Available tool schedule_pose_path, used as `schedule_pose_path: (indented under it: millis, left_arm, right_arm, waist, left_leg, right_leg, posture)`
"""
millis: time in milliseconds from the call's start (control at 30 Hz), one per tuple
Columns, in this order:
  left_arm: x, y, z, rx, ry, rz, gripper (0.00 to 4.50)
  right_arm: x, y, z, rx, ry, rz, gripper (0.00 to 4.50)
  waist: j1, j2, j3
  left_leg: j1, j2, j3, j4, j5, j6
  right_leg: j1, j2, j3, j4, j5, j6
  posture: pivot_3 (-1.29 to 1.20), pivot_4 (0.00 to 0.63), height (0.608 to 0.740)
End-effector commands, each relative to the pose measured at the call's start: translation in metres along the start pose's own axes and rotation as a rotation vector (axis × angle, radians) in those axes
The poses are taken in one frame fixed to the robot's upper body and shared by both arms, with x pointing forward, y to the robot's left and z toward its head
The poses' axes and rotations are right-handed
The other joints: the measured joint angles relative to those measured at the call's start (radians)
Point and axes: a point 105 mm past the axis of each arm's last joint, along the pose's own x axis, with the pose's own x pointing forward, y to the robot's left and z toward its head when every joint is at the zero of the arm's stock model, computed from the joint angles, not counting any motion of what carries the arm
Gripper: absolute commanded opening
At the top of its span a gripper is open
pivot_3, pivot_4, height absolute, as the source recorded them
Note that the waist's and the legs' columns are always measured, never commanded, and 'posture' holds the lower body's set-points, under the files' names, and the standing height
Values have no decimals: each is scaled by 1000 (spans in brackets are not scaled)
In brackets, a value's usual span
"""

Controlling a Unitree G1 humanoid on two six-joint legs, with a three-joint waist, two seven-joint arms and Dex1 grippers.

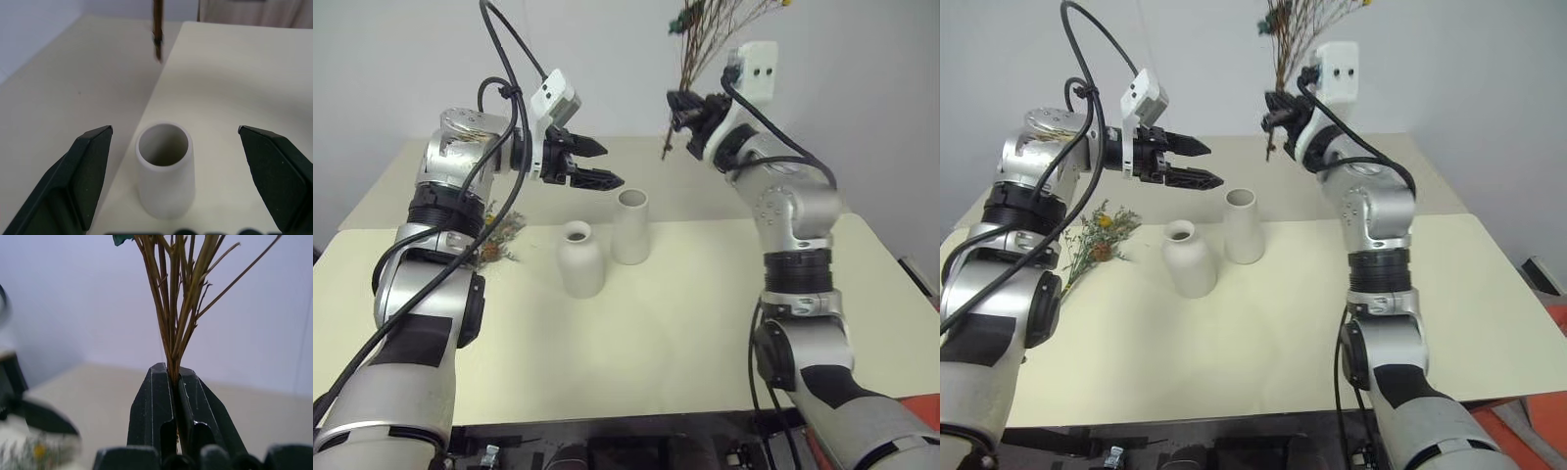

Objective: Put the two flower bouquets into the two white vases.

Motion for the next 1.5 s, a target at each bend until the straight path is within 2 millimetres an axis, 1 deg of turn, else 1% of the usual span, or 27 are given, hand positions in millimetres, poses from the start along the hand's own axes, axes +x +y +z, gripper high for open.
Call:
schedule_pose_path:
  millis: [33,167,367,567,733,967,1233,1400,1500]
  left_arm:
    - [-4,2,11,8,31,9,4500]
    - [-2,5,7,-24,79,27,4500]
    - [-2,4,1,-27,103,18,4500]
    - [-2,3,-4,-37,114,11,4500]
    - [-3,4,-7,-40,117,10,4500]
    - [-3,1,-7,-36,116,-9,4500]
    - [-1,-1,-8,-27,121,-23,4500]
    - [0,-3,-9,-26,125,-33,4500]
    - [-4,-3,-13,-26,136,-30,4500]
  right_arm:
    - [7,9,18,-47,-106,22,28]
    - [14,15,5,-56,-93,35,28]
    - [21,29,-27,-91,-13,83,28]
    - [13,43,-51,-99,66,150,28]
    - [4,51,-64,-93,104,182,28]
    - [-3,45,-79,-100,146,154,28]
    - [-10,42,-97,-92,198,141,28]
    - [-12,40,-104,-78,219,134,28]
    - [-12,41,-106,-68,224,138,856]
  waist:
    - [-1,0,0]
    - [-2,0,0]
    - [-3,0,0]
    - [-3,0,0]
    - [-2,0,0]
    - [-3,0,0]
    - [-3,0,0]
    - [-3,0,0]
    - [-4,0,0]
  left_leg:
    - [0,0,0,0,0,0]
    - [0,0,0,0,0,0]
    - [0,0,0,0,0,0]
    - [0,0,0,-1,0,0]
    - [-1,0,0,-1,0,0]
    - [0,0,0,-1,0,0]
    - [0,0,0,0,0,0]
    - [0,0,0,0,0,0]
    - [0,0,0,0,0,0]
  right_leg:
    - [0,0,0,0,0,0]
    - [0,0,0,0,0,0]
    - [-1,0,0,1,0,0]
    - [-1,0,0,1,0,0]
    - [-1,0,0,1,0,0]
    - [-1,0,1,3,0,0]
    - [-2,0,1,3,0,0]
    - [-2,0,2,4,0,0]
    - [-2,1,2,4,0,0]
  posture:
    - [0,150,740]
    - [0,150,740]
    - [0,150,740]
    - [0,150,740]
    - [0,150,740]
    - [0,150,740]
    - [0,150,740]
    - [0,150,740]
    - [0,150,740]
